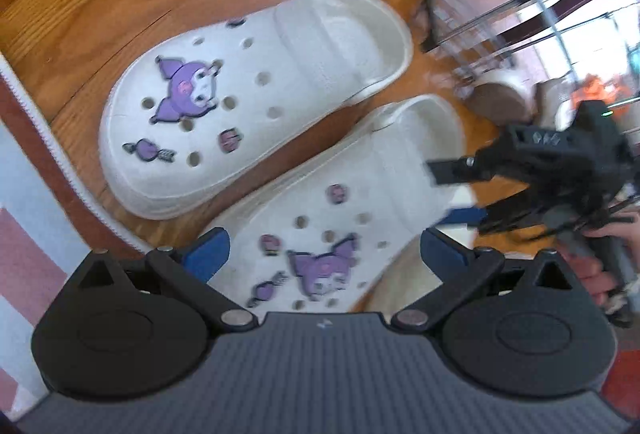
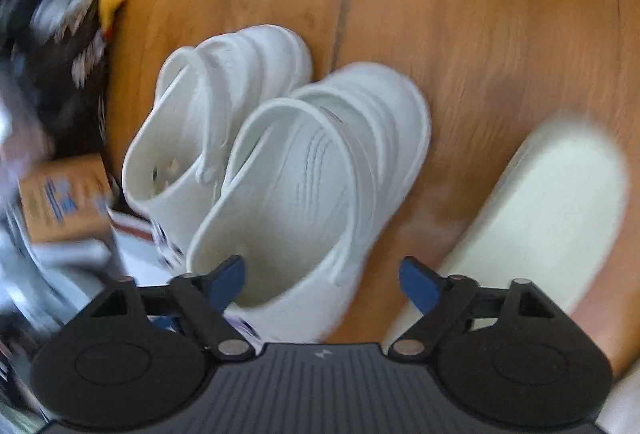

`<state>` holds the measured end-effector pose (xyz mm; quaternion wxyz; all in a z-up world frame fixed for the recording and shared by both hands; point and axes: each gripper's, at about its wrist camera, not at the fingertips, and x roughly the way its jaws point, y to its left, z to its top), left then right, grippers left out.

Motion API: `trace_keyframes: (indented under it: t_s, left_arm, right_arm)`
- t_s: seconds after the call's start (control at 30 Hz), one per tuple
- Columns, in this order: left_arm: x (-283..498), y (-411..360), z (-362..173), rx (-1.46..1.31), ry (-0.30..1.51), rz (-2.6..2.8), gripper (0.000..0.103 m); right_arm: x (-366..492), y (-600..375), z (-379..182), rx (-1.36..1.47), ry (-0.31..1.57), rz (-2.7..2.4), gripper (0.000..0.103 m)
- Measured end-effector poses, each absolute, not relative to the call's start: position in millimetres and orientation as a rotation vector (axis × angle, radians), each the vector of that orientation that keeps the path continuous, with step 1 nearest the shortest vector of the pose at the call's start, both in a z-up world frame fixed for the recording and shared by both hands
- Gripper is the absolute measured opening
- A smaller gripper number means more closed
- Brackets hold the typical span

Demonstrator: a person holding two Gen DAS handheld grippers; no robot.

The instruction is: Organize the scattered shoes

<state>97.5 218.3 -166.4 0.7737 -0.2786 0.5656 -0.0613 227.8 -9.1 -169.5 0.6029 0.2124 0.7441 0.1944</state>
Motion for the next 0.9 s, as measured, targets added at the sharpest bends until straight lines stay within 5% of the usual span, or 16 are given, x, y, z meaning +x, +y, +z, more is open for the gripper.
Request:
trace_keyframes:
  t_s: [0.27,0.37,0.73,0.9]
  left_arm:
    - [95,219,-171,-0.616,1.236,-0.133,0.103]
    - [93,220,-171,-0.644,1.243,-0.167,0.103]
    - [89,211,-152,-0.595,1.224,-0.182,0.103]
    - [94,196,-147,-0.549,1.224,-0.233,0.103]
  right_arm:
    - [229,12,-140,0.365,1.607,0.594,0.062]
    - [221,0,-127,0.354,1.592,0.609,0.078]
    - [187,-114,-73,0.396,1.624,0.278,0.085]
    - [172,-174,-49,0.515,1.450,0.235,0.093]
